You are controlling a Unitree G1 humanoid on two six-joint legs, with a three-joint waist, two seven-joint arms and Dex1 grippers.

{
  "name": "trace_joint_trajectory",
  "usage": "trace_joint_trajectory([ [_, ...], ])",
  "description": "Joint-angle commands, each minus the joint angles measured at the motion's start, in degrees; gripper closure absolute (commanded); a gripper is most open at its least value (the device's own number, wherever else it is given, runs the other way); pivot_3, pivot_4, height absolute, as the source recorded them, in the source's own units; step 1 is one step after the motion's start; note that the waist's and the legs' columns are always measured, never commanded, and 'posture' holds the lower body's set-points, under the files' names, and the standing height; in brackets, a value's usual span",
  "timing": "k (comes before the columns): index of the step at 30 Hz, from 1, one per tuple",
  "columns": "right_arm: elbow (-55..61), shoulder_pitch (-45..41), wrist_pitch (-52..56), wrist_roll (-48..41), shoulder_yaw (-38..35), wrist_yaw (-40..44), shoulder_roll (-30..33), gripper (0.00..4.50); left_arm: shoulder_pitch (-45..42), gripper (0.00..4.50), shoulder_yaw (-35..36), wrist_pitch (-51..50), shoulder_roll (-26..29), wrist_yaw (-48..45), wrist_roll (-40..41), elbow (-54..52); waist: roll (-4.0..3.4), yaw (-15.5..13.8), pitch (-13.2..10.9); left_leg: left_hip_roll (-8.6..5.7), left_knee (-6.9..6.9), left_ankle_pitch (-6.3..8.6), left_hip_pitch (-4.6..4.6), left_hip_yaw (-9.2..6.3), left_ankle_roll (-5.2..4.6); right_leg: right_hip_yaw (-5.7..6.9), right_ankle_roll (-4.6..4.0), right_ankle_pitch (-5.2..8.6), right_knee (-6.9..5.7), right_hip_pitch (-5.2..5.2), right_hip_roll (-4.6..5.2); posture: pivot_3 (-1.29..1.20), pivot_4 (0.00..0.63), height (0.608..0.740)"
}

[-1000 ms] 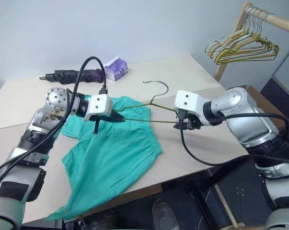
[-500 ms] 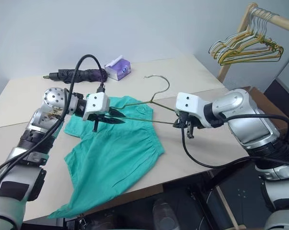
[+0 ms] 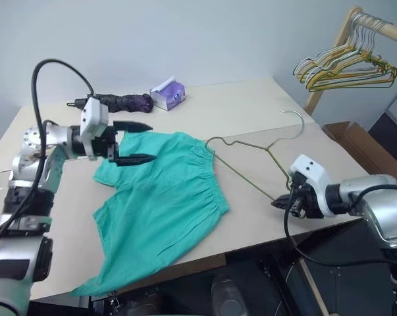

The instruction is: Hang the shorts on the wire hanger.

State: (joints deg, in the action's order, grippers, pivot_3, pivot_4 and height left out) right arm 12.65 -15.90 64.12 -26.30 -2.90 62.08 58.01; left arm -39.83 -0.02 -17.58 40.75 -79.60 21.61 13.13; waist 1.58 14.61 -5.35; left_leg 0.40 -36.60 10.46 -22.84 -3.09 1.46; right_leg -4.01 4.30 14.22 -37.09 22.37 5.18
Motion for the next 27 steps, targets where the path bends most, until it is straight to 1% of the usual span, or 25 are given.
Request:
trace_joint_trajectory([
  [1, -2.4, -0.2, 4.0, -3.3, -1.5, -0.4, -0.4, 4.50, 1.3, 0.06, 2.0, -4.0, 2.0, 0.0, 3.5, -6.7, 0.00, -0.6, 0.0, 0.00, 0.00, 0.00, 0.00, 0.00, 0.00, 0.00, 0.00, 0.00, 0.02, 0.00, -0.01, -0.15, 0.061, 0.740],
  [4, -6.7, -1.5, 4.8, -4.5, 0.8, 0.4, -1.9, 4.50, 3.1, 0.06, 2.4, -5.8, 2.3, 1.7, 4.5, -10.2, -0.01, -1.7, 0.0, 0.00, 0.00, 0.00, 0.01, 0.04, 0.00, -0.01, 0.00, 0.01, 0.07, -0.02, -0.01, -0.14, 0.065, 0.740],
  [8, -12.5, -6.3, 6.0, -3.8, 4.2, -1.4, -5.3, 4.50, 4.7, 0.06, 2.5, -7.3, 2.4, 3.3, 5.3, -13.6, -0.03, -2.4, -0.1, 0.00, 0.00, 0.01, 0.00, 0.08, -0.02, -0.02, 0.00, 0.01, 0.12, -0.01, -0.02, -0.14, 0.071, 0.740],
  [12, -18.0, -9.5, 4.6, -2.4, 7.4, -1.4, -6.8, 4.50, 5.6, 0.06, 2.7, -8.5, 3.0, 4.1, 6.2, -15.9, -0.08, -3.3, -0.1, -0.01, 0.00, 0.01, -0.03, 0.09, -0.02, -0.03, 0.00, 0.01, 0.15, -0.01, -0.01, -0.13, 0.076, 0.740],
  [14, -20.5, -10.6, 4.4, -2.0, 7.7, -2.0, -7.2, 4.50, 5.8, 0.06, 2.9, -8.6, 3.4, 4.5, 6.5, -16.5, -0.07, -4.0, -0.1, -0.01, 0.00, 0.03, -0.04, 0.10, -0.05, -0.03, 0.00, 0.01, 0.18, -0.01, -0.02, -0.11, 0.078, 0.740],
  [21, -18.1, -7.1, 4.8, -5.0, 2.4, -0.9, -4.2, 4.50, 7.3, 0.06, 4.0, -8.8, 5.0, 5.3, 7.2, -17.7, -0.13, -6.5, -0.2, -0.01, 0.00, 0.05, -0.03, 0.13, -0.09, -0.03, 0.00, 0.02, 0.21, -0.01, -0.03, -0.07, 0.080, 0.740],
  [27, -16.9, -5.3, 5.1, -5.2, 2.0, -2.0, -3.7, 4.50, 8.5, 0.06, 4.1, -8.5, 5.3, 6.0, 7.6, -18.6, -0.11, -7.9, -0.2, 0.00, 0.00, 0.05, -0.02, 0.16, -0.09, -0.03, -0.01, 0.02, 0.25, -0.02, -0.03, -0.07, 0.078, 0.740],
])
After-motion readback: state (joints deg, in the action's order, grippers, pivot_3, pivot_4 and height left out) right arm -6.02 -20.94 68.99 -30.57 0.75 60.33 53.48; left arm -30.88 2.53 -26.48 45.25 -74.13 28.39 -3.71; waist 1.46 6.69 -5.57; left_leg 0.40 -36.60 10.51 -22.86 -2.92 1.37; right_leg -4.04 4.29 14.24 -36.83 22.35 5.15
